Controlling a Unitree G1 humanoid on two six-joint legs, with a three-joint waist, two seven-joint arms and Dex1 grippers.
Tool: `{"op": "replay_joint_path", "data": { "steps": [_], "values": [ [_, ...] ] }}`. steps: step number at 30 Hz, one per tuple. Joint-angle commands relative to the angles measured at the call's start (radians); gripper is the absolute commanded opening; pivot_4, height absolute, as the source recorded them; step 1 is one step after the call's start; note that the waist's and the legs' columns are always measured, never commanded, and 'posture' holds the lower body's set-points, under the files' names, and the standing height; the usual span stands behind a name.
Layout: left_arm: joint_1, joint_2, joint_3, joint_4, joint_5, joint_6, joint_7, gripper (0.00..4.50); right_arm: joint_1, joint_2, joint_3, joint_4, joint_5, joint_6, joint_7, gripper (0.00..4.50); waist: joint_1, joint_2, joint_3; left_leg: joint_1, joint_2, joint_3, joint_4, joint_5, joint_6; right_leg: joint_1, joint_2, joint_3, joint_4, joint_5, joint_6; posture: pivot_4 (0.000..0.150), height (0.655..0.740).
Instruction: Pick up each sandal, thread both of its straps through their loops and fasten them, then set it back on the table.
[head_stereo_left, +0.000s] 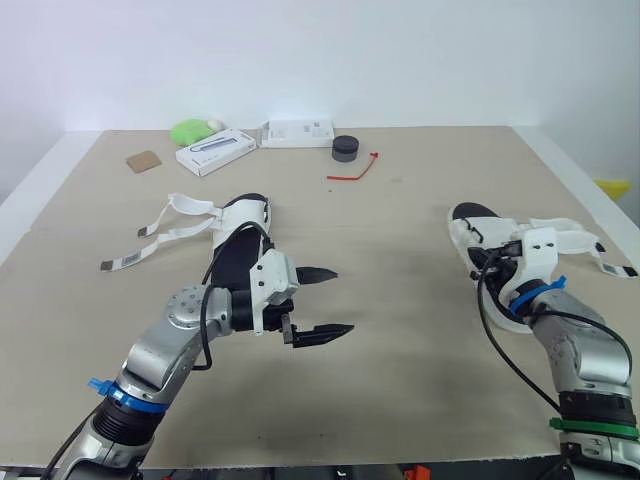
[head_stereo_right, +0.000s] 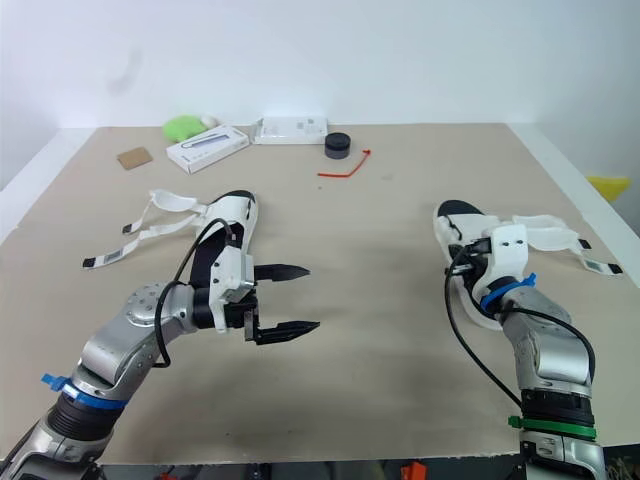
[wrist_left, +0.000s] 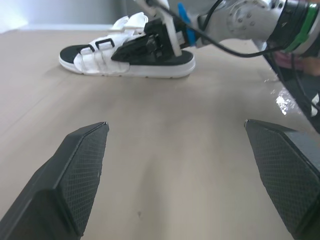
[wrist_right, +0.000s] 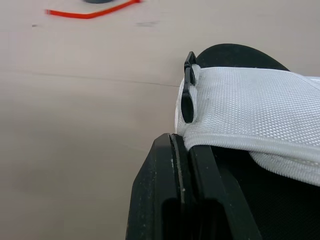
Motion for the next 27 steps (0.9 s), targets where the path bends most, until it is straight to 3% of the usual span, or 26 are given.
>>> {"op": "replay_joint_path", "data": {
  "steps": [1,8,11,16,27],
  "values": [
    [0.01,0.033,0.061,-0.025,-0.038,-0.018,-0.029,4.5,-0.026,-0.053,0.061,-0.104,0.04,-0.055,0.204,0.03,-0.007,0.0,0.0,0.0,0.0,0.0,0.0,0.0,0.0,0.0,0.0,0.0,0.0,0.0,0.0,0.15,0.74],
    [0.028,0.152,0.12,-0.064,-0.11,0.003,-0.137,4.5,-0.03,-0.196,0.264,-0.205,0.072,-0.193,0.738,0.03,-0.009,0.001,0.001,0.0,0.002,0.0,-0.001,0.0,0.001,-0.001,0.001,-0.002,0.0,-0.001,-0.001,0.15,0.74],
    [0.037,0.183,0.127,-0.079,-0.12,-0.002,-0.16,4.5,-0.066,-0.211,0.326,-0.215,0.078,-0.231,0.87,0.03,-0.008,0.0,0.001,0.0,0.002,-0.001,-0.001,-0.001,0.001,-0.001,0.001,-0.003,-0.001,-0.001,-0.002,0.15,0.74],
    [0.072,0.194,0.133,-0.107,-0.123,-0.009,-0.158,4.5,-0.066,-0.216,0.385,-0.297,0.104,-0.218,0.98,0.03,-0.007,-0.001,0.002,0.0,0.001,-0.002,-0.001,-0.001,0.001,-0.002,-0.001,-0.003,-0.001,-0.001,-0.001,0.15,0.74],
    [0.138,0.231,0.157,-0.115,-0.108,-0.022,-0.165,4.5,-0.03,-0.21,0.405,-0.289,0.057,-0.266,0.983,0.03,-0.006,-0.001,0.002,0.005,0.001,-0.003,0.0,-0.001,0.0,-0.002,0.0,-0.005,0.0,-0.002,-0.002,0.15,0.74]
  ]
}}
